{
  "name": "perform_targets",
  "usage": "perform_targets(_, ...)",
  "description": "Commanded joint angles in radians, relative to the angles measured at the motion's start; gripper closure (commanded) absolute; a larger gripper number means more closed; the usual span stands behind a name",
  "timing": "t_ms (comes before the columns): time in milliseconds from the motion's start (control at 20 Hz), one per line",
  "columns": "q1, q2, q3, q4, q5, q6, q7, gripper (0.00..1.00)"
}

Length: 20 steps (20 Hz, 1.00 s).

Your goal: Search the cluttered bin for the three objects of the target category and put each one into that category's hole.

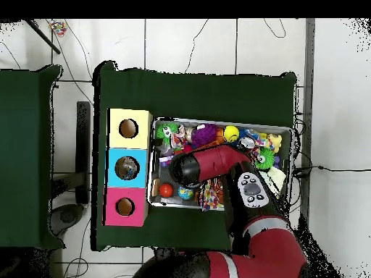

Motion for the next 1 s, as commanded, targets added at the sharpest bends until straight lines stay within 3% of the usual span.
perform_targets(50,0.053,0.119,0.061,-0.119,0.049,-0.107,0.132,0.0)
perform_targets(400,0.06,0.121,0.092,-0.191,0.071,-0.058,0.064,0.0)
perform_targets(750,0.003,0.114,0.123,-0.163,0.097,-0.032,0.003,0.0)
perform_targets(1000,-0.055,0.05,0.122,-0.09,0.082,-0.044,-0.052,0.0)
